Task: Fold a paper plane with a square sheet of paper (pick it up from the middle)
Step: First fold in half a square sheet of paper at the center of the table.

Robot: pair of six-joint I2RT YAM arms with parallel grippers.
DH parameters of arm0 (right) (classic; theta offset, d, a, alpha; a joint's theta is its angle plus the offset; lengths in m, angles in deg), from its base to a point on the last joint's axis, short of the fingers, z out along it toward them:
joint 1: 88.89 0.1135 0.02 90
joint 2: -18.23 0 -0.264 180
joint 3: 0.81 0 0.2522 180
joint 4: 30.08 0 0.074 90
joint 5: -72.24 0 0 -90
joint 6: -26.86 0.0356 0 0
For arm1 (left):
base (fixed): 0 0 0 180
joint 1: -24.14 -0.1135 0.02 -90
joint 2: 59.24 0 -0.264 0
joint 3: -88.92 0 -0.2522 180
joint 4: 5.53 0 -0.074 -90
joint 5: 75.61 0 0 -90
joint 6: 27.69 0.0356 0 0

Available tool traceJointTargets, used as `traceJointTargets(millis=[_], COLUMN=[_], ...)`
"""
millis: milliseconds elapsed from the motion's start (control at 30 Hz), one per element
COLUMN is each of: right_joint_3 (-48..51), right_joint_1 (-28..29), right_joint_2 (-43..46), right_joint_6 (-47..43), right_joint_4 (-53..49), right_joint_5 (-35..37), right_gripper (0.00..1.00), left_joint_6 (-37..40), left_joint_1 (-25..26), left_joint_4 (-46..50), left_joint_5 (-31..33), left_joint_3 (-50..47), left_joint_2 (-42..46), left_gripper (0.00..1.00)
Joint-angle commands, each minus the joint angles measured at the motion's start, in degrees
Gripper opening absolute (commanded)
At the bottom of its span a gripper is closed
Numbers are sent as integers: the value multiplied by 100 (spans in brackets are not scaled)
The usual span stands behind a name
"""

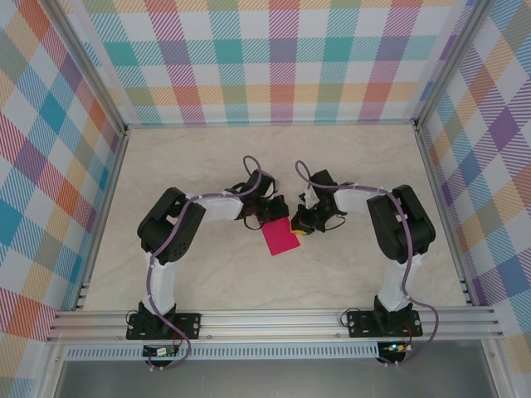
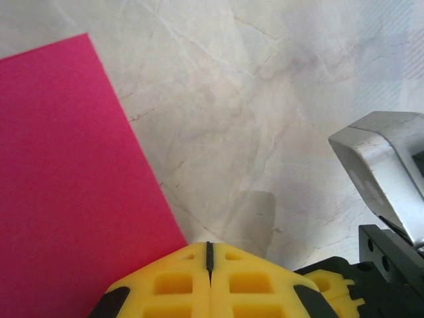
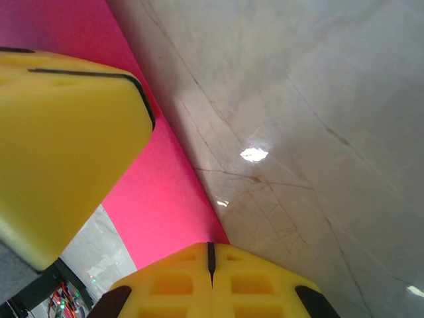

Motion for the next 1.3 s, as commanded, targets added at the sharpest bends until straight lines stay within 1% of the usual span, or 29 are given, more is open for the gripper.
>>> traceJointTargets(millis=[0, 267, 500, 700, 933, 1267], right_joint_3=[178, 220, 300, 240, 248, 648], right_joint_1=[36, 37, 41, 54, 54, 58], right_joint_2=[-226, -226, -187, -51, 46, 447], right_joint_6=[-75, -95, -137, -264, -283, -329], right_joint_4=[-197, -246, -445, -890, -1051, -1381], right_joint_5=[111, 136, 82, -34, -141, -4], right_gripper=[5, 5, 5, 6, 6, 6], left_joint_6=[200, 485, 711, 715, 714, 779], left_joint_1=[-3, -61, -135, -153, -188, -204], left_joint_4=[61, 295, 209, -7, -360, -299], left_joint_5=[33, 351, 463, 630, 701, 932], left_joint_3=[285, 218, 117, -238, -605, -698], left_joint_2=[-275, -443, -517, -518, -647, -722], left_gripper=[0, 0, 0, 0, 0, 0])
